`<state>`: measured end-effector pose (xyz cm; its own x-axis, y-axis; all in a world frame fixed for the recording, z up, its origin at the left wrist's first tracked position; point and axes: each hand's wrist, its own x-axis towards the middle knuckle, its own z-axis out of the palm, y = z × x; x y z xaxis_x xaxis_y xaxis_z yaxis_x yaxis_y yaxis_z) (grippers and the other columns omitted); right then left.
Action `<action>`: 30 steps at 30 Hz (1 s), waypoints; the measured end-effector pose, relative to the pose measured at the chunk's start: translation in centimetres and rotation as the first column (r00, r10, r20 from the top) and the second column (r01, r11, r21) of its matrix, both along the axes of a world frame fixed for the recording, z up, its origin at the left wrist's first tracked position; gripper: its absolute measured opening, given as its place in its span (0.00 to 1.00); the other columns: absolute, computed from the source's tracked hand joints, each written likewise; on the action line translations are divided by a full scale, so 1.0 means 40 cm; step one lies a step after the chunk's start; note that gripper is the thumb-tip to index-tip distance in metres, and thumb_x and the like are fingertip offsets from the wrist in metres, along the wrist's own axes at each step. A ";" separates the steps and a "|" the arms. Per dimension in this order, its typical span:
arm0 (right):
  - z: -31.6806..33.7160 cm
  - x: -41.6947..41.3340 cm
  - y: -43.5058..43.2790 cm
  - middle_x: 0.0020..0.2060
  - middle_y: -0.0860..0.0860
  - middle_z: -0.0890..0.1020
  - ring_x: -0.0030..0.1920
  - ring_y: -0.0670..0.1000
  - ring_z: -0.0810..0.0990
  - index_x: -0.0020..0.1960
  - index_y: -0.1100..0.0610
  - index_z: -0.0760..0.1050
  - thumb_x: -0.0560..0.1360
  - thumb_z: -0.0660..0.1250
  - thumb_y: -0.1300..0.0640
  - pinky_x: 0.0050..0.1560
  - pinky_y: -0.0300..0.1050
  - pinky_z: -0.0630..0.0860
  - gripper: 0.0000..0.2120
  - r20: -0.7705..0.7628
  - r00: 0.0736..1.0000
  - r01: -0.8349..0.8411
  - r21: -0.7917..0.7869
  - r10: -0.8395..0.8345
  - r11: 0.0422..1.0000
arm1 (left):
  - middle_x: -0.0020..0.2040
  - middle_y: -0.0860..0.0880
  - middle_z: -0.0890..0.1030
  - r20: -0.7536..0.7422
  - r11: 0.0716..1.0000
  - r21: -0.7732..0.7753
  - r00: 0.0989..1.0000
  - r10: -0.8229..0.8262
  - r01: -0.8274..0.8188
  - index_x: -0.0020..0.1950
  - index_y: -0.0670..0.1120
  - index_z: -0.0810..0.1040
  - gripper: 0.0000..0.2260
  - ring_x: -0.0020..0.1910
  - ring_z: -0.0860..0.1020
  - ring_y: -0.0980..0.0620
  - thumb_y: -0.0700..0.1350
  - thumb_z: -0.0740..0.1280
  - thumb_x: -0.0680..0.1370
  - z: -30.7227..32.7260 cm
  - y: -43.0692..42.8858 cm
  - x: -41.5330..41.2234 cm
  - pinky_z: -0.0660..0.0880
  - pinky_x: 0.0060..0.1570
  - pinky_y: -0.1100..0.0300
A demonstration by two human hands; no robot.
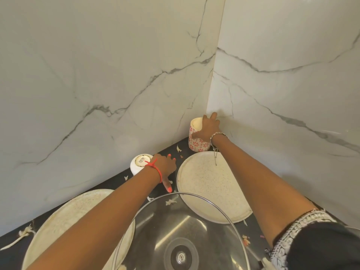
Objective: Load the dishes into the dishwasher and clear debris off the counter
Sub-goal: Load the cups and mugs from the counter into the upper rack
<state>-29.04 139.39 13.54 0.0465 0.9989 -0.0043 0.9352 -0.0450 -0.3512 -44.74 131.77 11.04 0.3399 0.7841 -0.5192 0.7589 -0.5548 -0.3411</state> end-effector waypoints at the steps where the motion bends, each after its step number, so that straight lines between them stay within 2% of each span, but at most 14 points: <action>1: 0.004 0.001 -0.003 0.69 0.60 0.54 0.66 0.62 0.61 0.69 0.63 0.59 0.67 0.74 0.48 0.62 0.51 0.67 0.39 -0.025 1.000 -0.001 0.007 0.001 1.000 | 0.77 0.42 0.48 0.006 1.000 0.013 1.000 -0.001 0.001 0.77 0.42 0.44 0.47 0.73 0.61 0.41 0.63 0.66 0.71 -0.002 -0.001 -0.002 0.66 0.66 0.48; 4: 0.021 0.004 -0.027 0.66 0.59 0.57 0.65 0.60 0.63 0.66 0.63 0.61 0.65 0.76 0.50 0.59 0.51 0.69 0.39 -0.082 0.996 -0.015 0.080 0.022 0.997 | 0.77 0.42 0.51 0.031 0.997 0.073 0.999 -0.006 0.004 0.77 0.43 0.46 0.47 0.71 0.64 0.42 0.64 0.66 0.71 -0.008 -0.005 -0.013 0.65 0.66 0.50; 7: 0.062 0.008 -0.056 0.65 0.58 0.59 0.65 0.59 0.62 0.67 0.62 0.60 0.64 0.77 0.52 0.58 0.50 0.69 0.39 -0.101 0.993 -0.044 0.147 0.059 0.988 | 0.75 0.44 0.60 0.092 0.992 0.126 0.996 0.005 -0.017 0.76 0.43 0.53 0.43 0.72 0.63 0.43 0.65 0.66 0.71 -0.011 -0.015 -0.028 0.62 0.69 0.49; 12: 0.161 0.024 -0.128 0.62 0.58 0.66 0.64 0.58 0.65 0.66 0.62 0.59 0.65 0.76 0.51 0.58 0.51 0.71 0.38 -0.088 0.992 -0.081 0.106 0.090 0.991 | 0.70 0.47 0.68 0.244 0.971 0.220 0.969 0.039 -0.095 0.73 0.45 0.62 0.36 0.69 0.66 0.46 0.64 0.65 0.72 0.047 -0.046 -0.049 0.61 0.70 0.50; 18: 0.271 0.043 -0.280 0.60 0.57 0.70 0.62 0.59 0.70 0.66 0.59 0.61 0.63 0.76 0.50 0.58 0.54 0.74 0.38 -0.031 0.995 -0.093 0.020 0.093 0.995 | 0.71 0.48 0.66 0.411 0.938 0.298 0.911 0.039 -0.175 0.72 0.45 0.63 0.31 0.71 0.62 0.48 0.61 0.62 0.75 0.168 -0.146 -0.070 0.55 0.71 0.52; 24: 0.364 0.046 -0.476 0.63 0.55 0.71 0.63 0.57 0.70 0.68 0.53 0.64 0.63 0.76 0.50 0.60 0.53 0.73 0.37 0.023 0.995 -0.097 -0.030 0.097 0.995 | 0.74 0.49 0.61 0.489 0.928 0.314 0.872 0.024 -0.202 0.74 0.45 0.59 0.31 0.74 0.57 0.51 0.60 0.60 0.77 0.270 -0.310 -0.089 0.50 0.73 0.52; 30: 0.423 0.036 -0.692 0.63 0.55 0.72 0.60 0.56 0.74 0.68 0.55 0.65 0.65 0.76 0.54 0.47 0.45 0.76 0.35 -0.020 0.996 -0.087 -0.061 0.086 0.994 | 0.74 0.49 0.61 0.600 0.929 0.301 0.800 -0.008 -0.216 0.74 0.44 0.59 0.33 0.75 0.54 0.52 0.62 0.61 0.76 0.312 -0.476 -0.096 0.48 0.73 0.51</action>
<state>-27.59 111.72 30.45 -0.0409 0.9970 -0.0659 0.9305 0.0139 -0.3661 -48.60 112.72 23.52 0.3929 0.9179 0.0549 0.9179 -0.3951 0.0361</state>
